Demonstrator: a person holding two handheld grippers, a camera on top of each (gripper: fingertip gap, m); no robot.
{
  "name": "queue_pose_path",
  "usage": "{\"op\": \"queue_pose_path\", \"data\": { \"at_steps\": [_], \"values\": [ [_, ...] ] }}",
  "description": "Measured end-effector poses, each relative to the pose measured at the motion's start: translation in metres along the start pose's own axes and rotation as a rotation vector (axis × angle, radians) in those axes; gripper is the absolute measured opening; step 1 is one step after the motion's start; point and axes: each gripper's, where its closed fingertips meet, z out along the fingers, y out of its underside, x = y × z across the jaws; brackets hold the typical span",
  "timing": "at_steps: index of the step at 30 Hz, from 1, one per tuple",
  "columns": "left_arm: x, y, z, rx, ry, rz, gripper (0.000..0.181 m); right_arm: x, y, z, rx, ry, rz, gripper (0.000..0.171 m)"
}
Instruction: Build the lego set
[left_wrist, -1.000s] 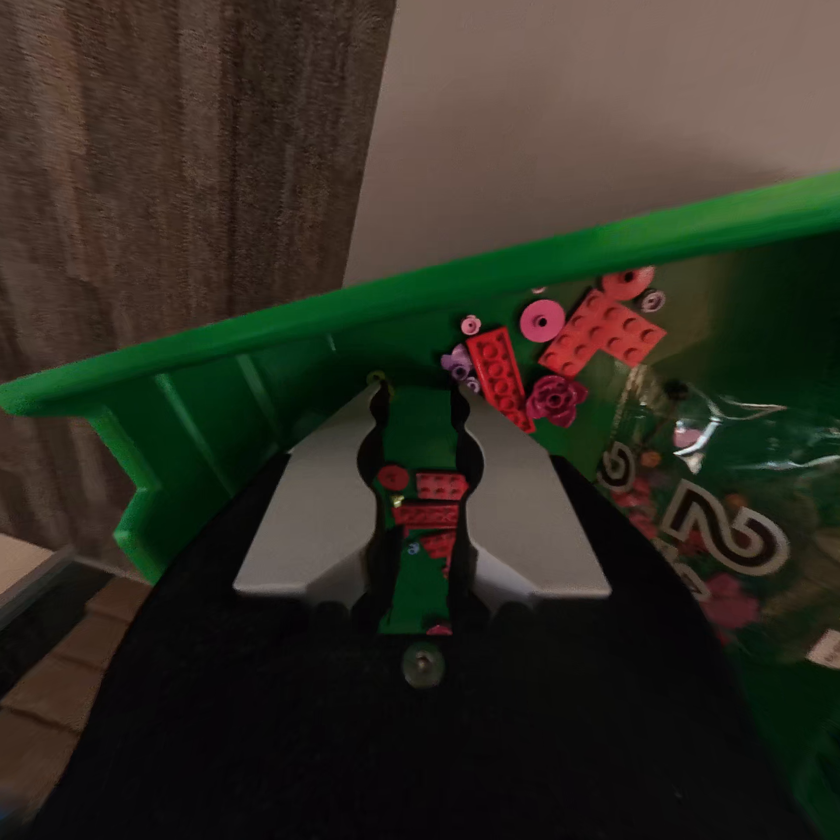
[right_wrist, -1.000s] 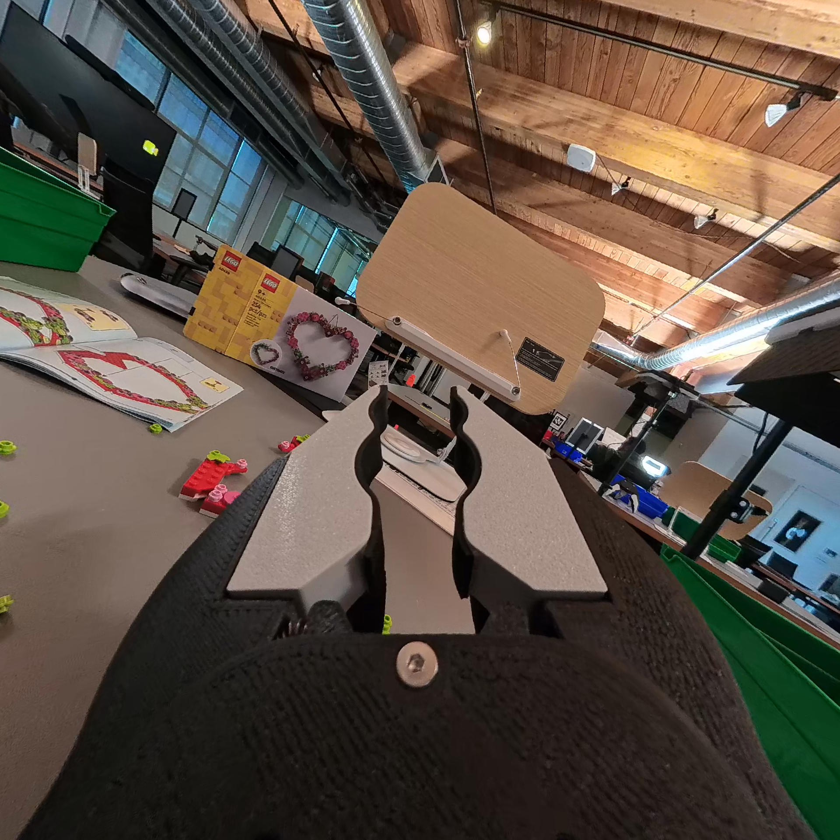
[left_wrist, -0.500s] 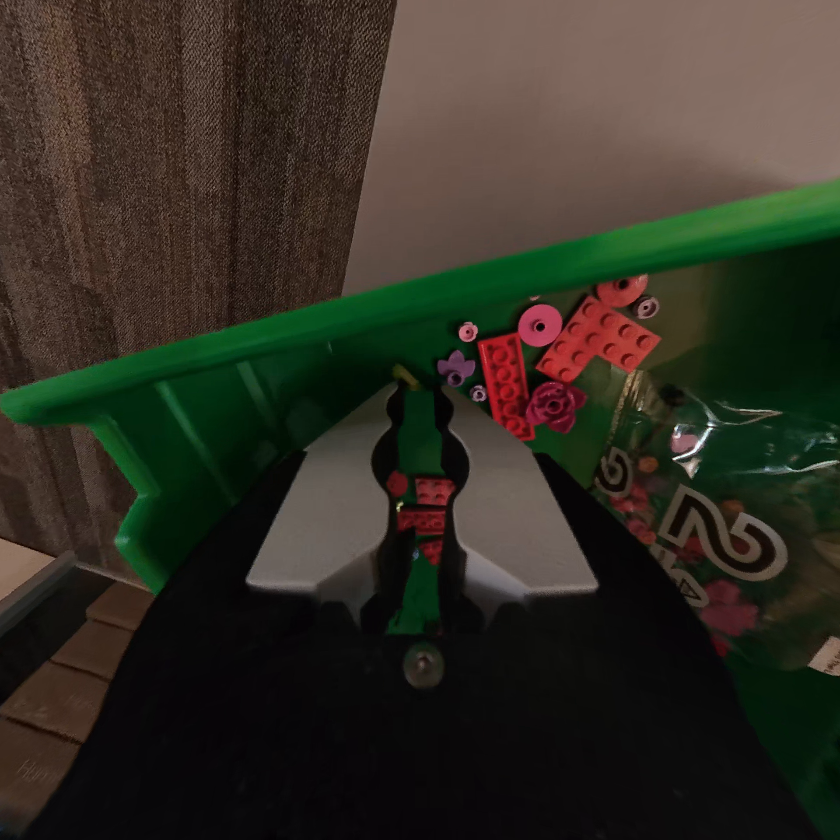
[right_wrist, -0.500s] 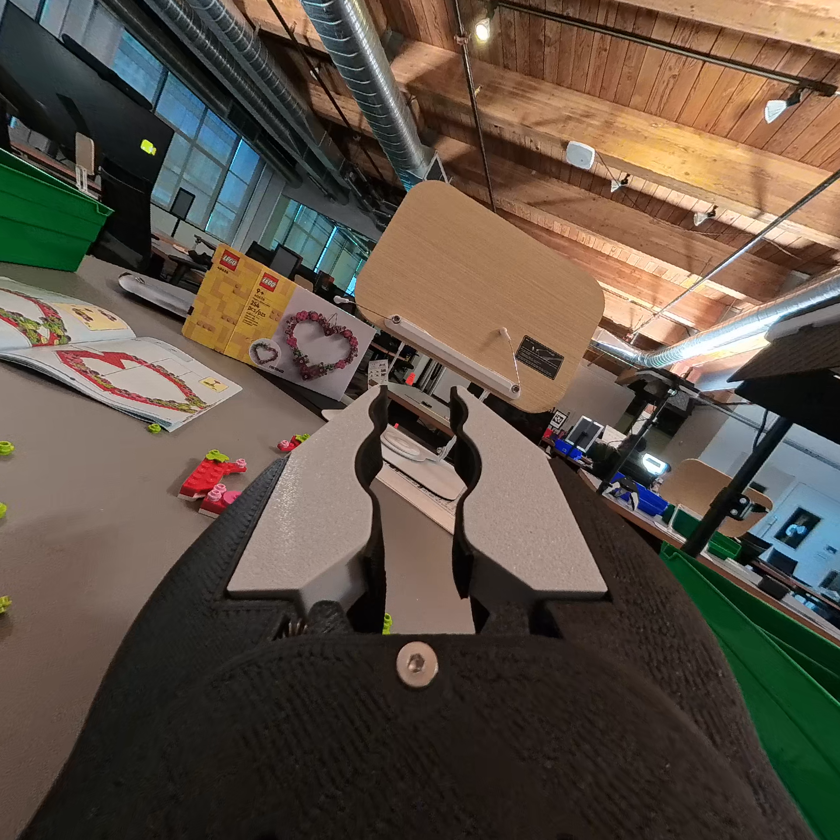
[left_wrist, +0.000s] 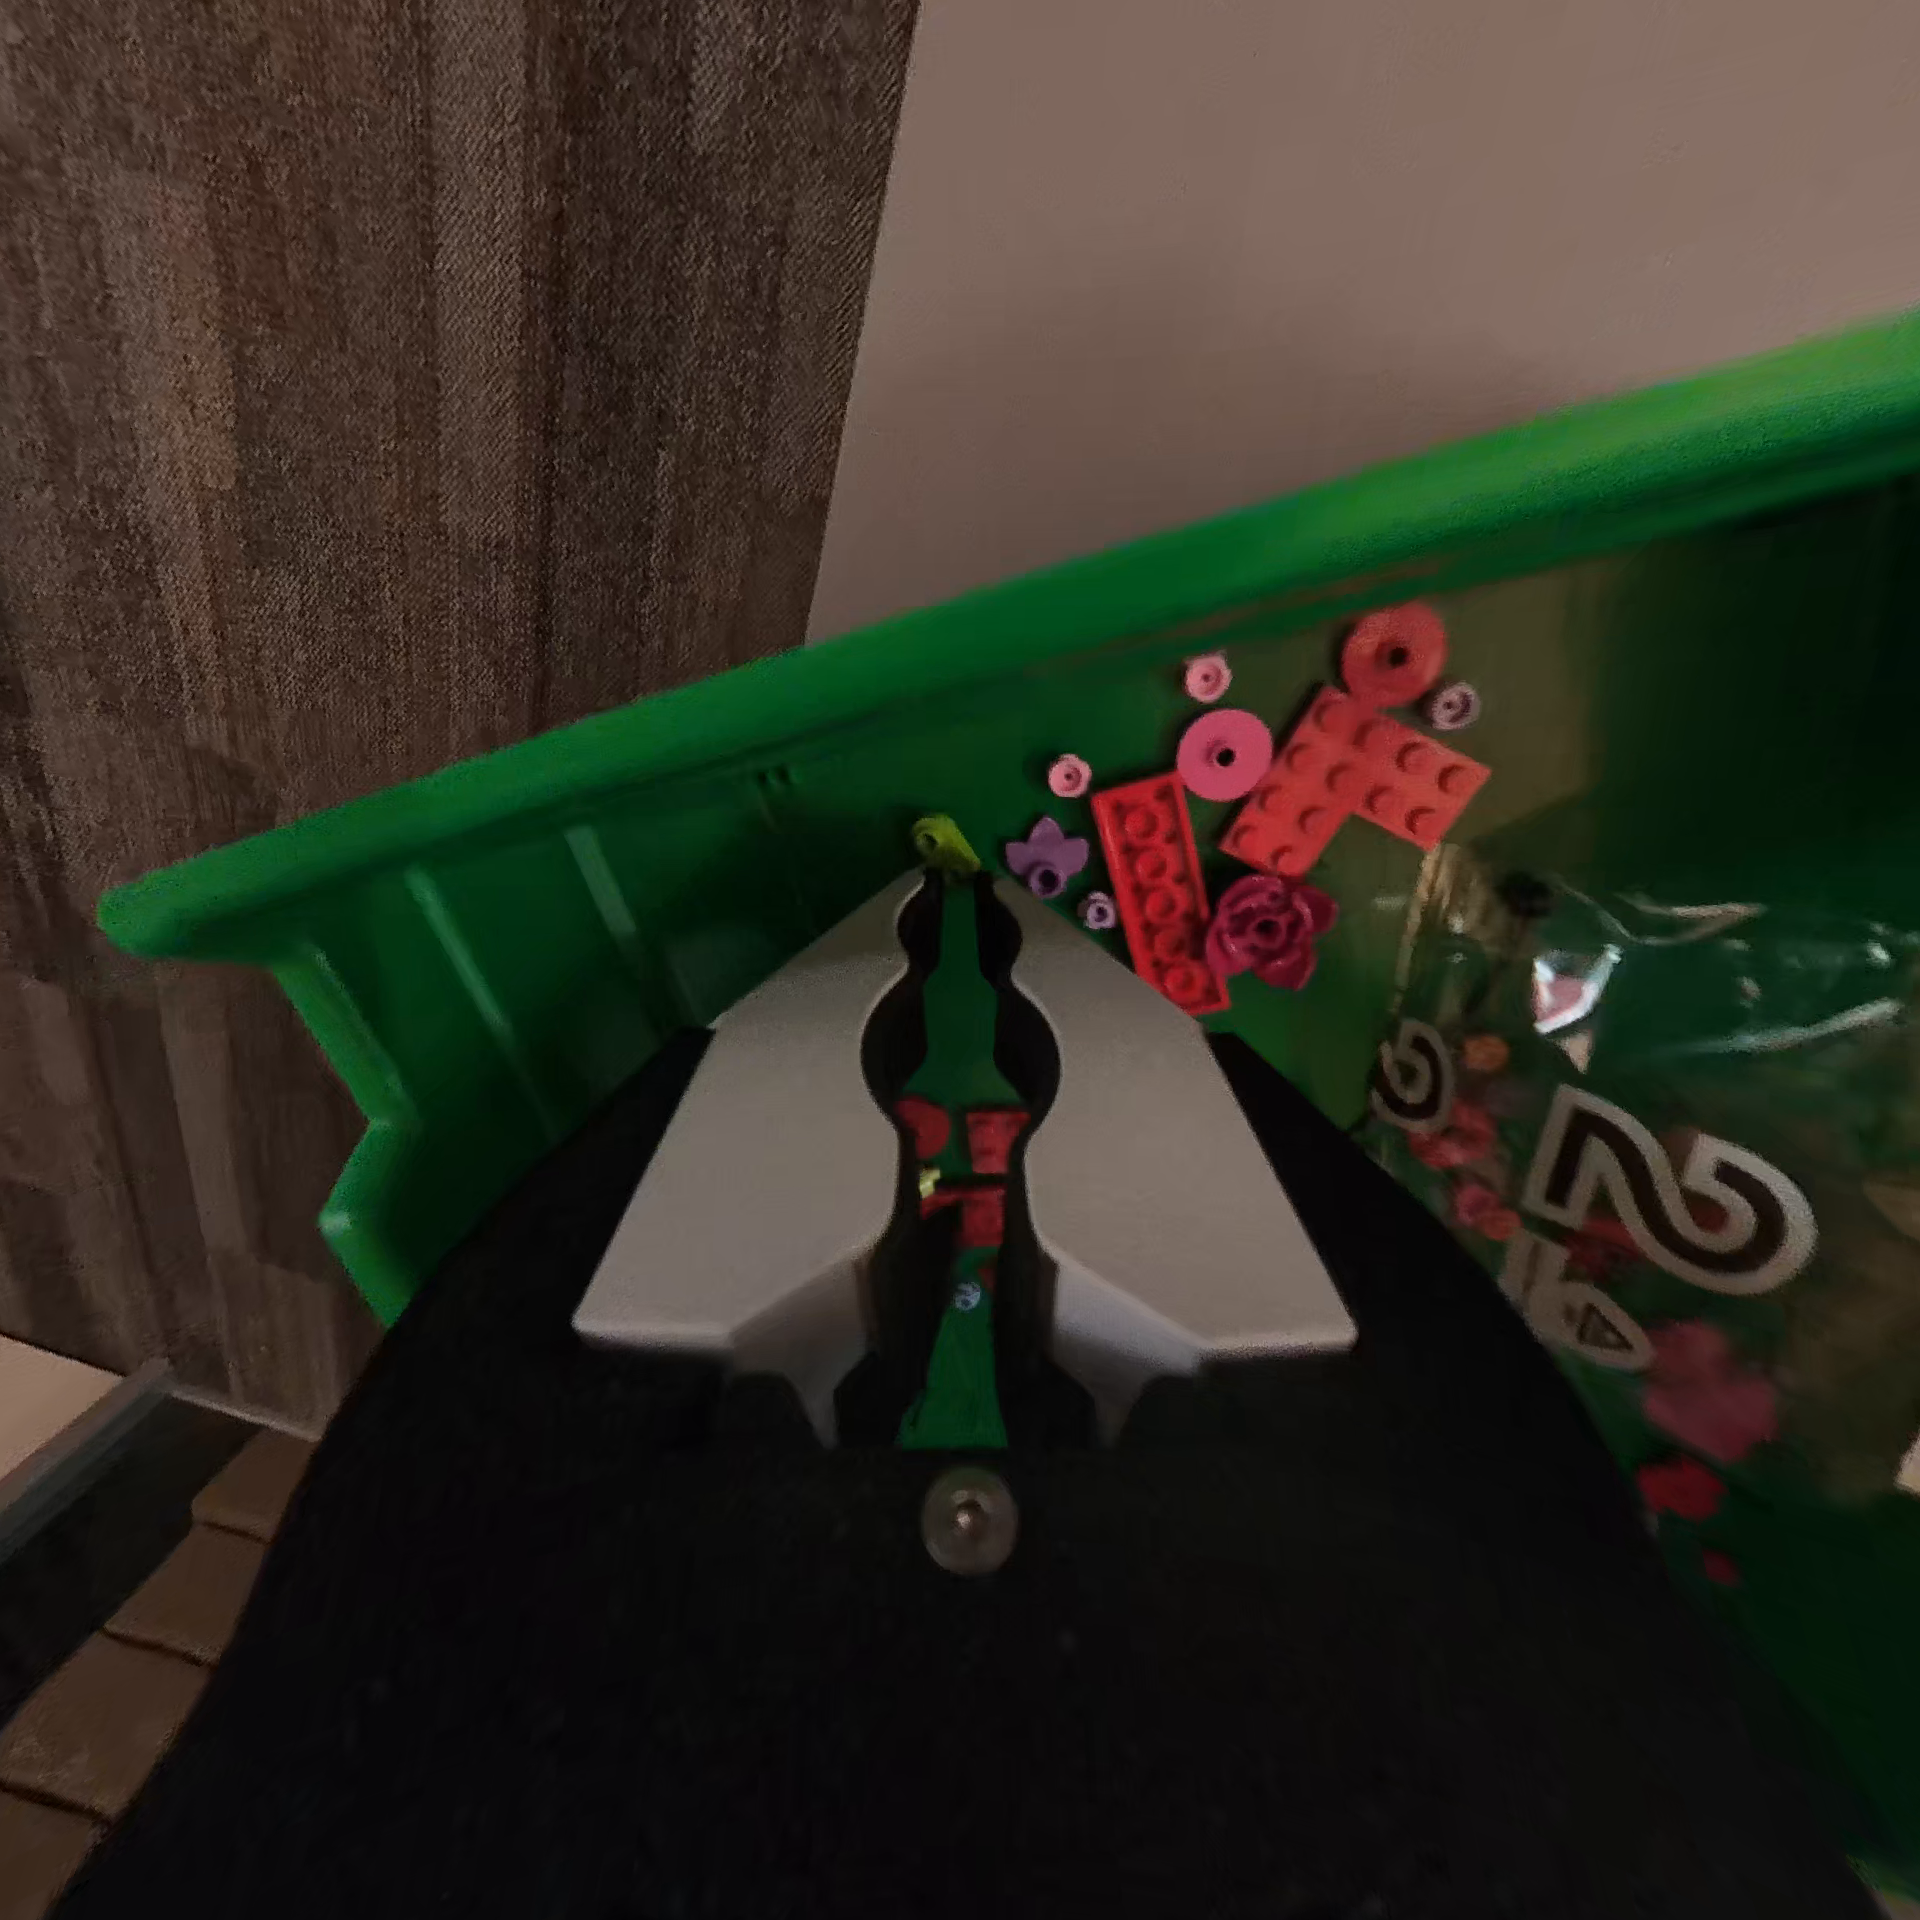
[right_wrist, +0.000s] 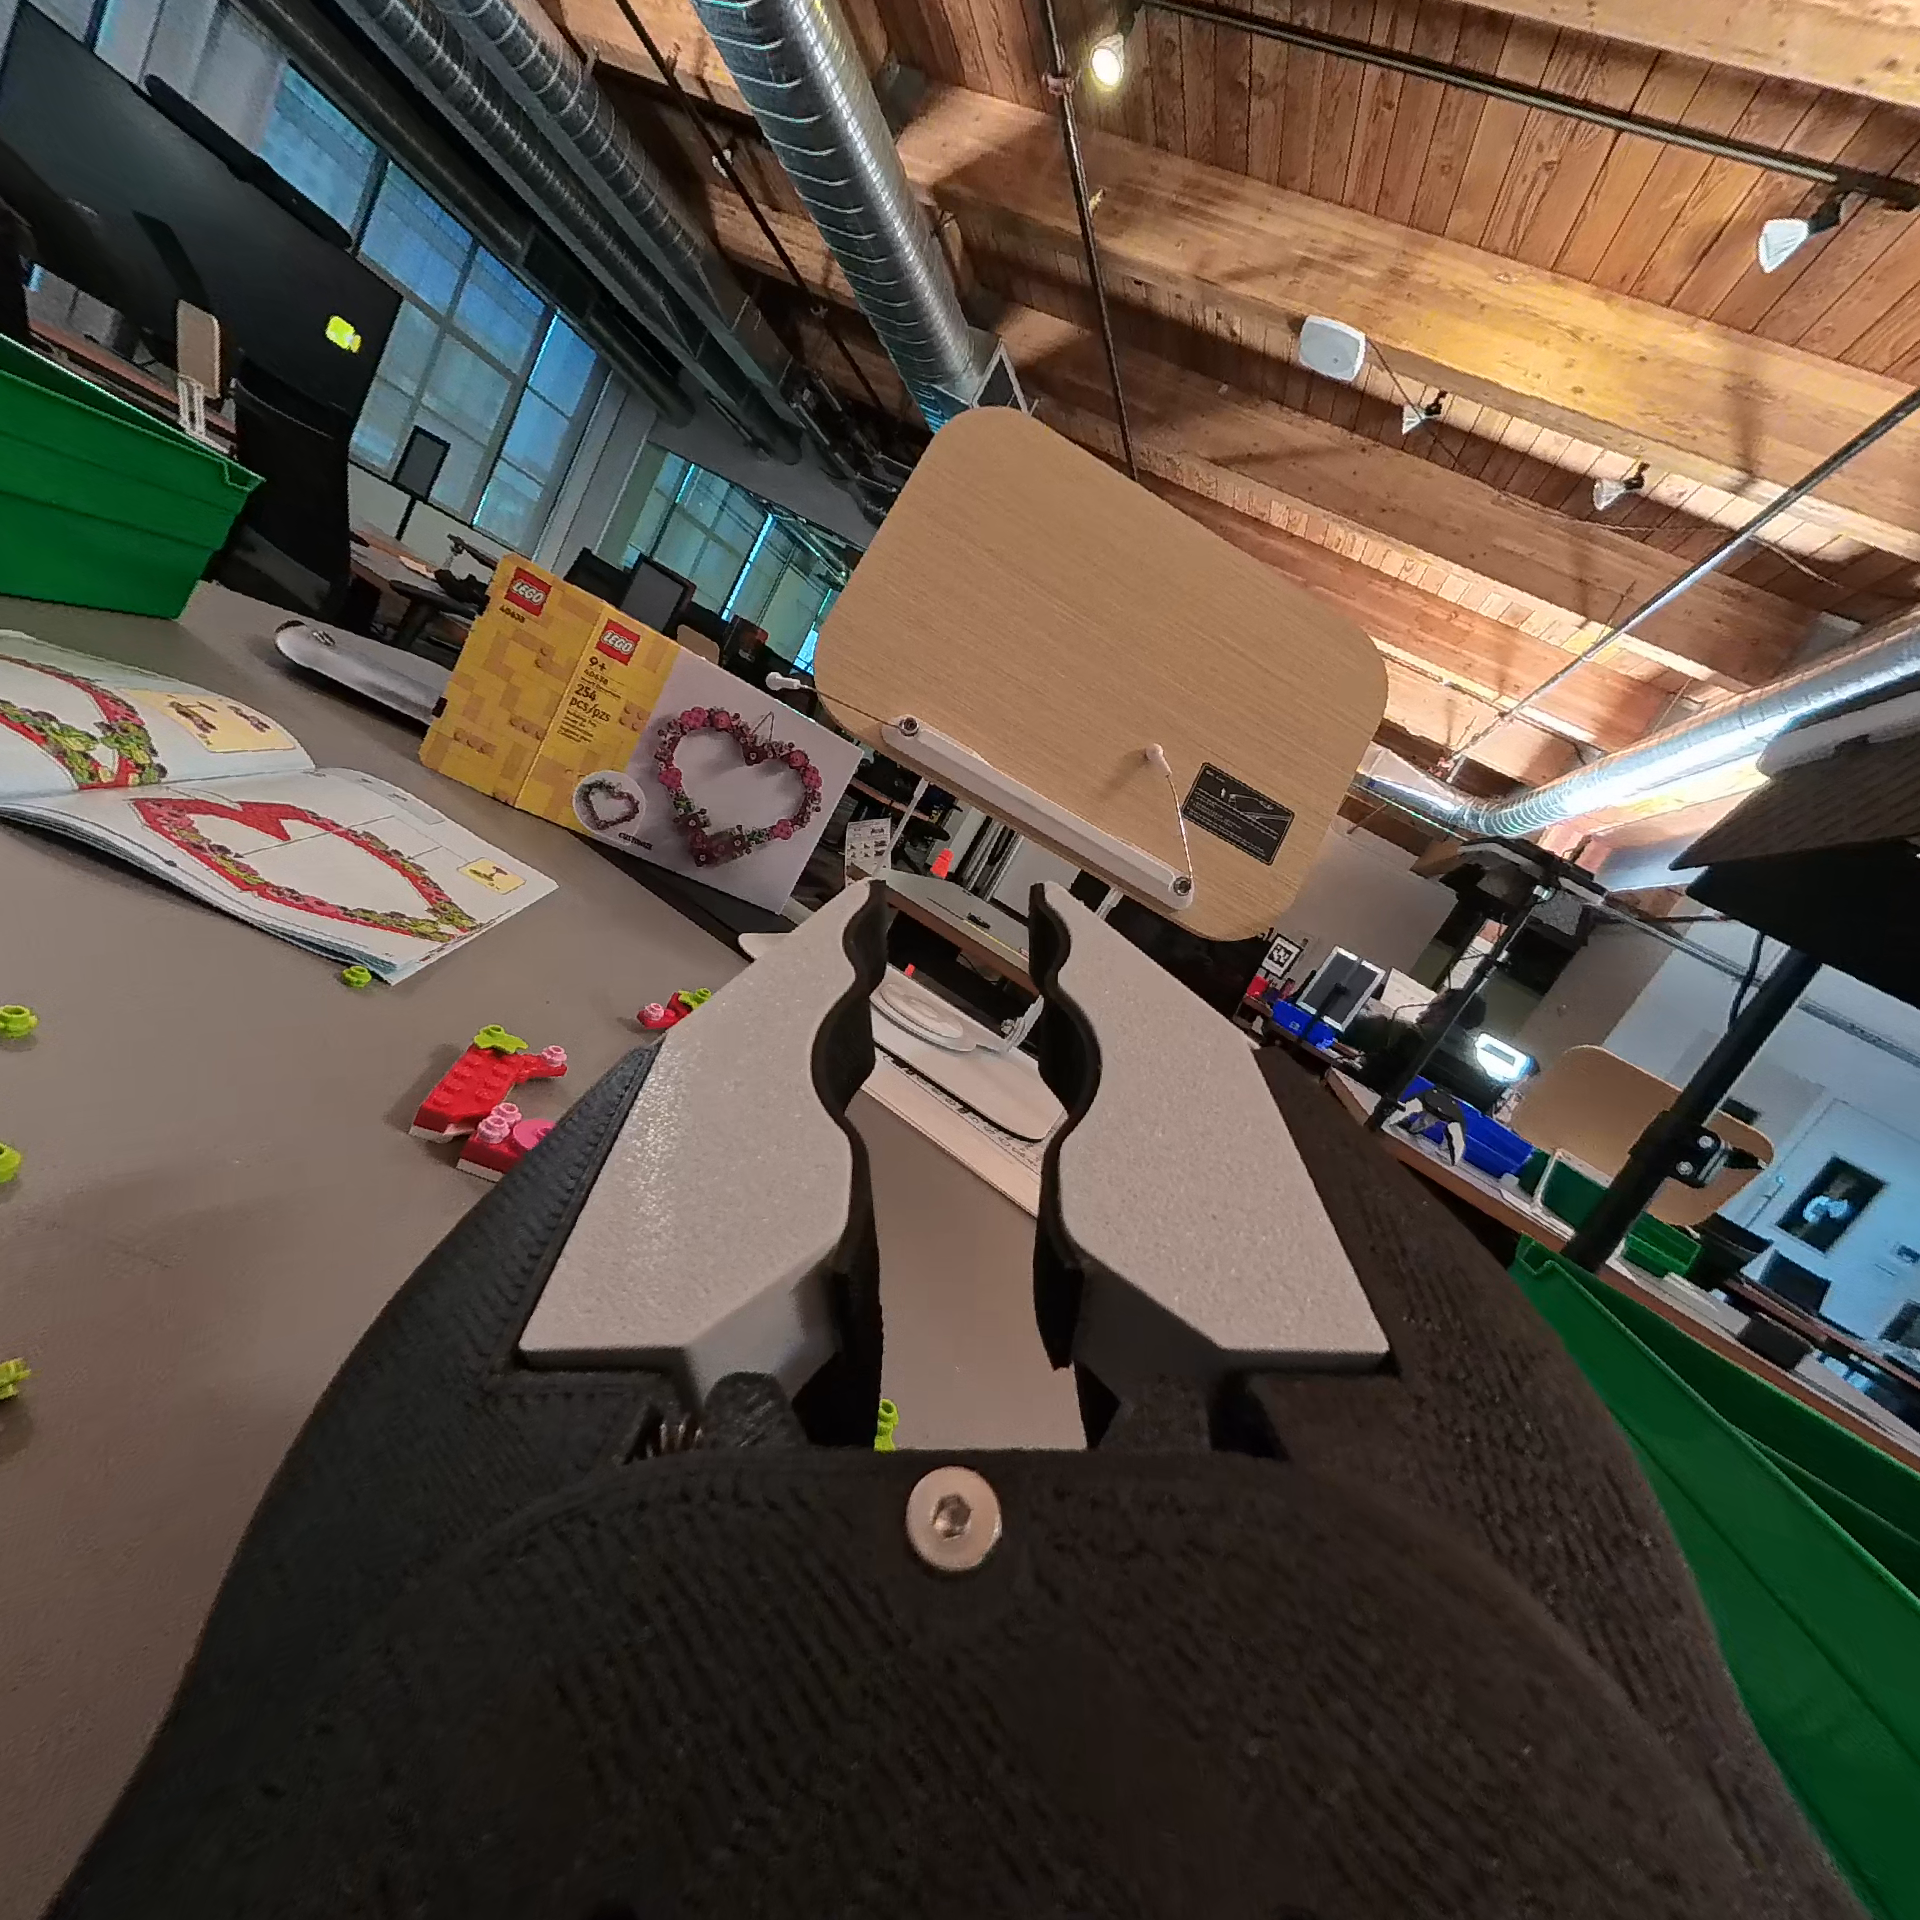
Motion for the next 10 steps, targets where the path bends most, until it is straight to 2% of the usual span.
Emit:
{"op": "queue_pose_path", "data": {
  "at_steps": [1,7,10],
  "values": [
    [0.002,0.0,-0.005,0.015,0.007,0.014,0.004,0.0,0.0,0.0,0.001,0.0,0.001,0.026],
    [0.044,0.009,-0.057,0.242,0.133,0.121,0.004,-0.001,-0.002,0.0,0.007,-0.003,0.004,0.025],
    [0.084,0.033,-0.101,0.393,0.215,0.214,0.004,0.0,-0.003,-0.001,0.011,-0.004,0.006,0.025]
  ]
}}
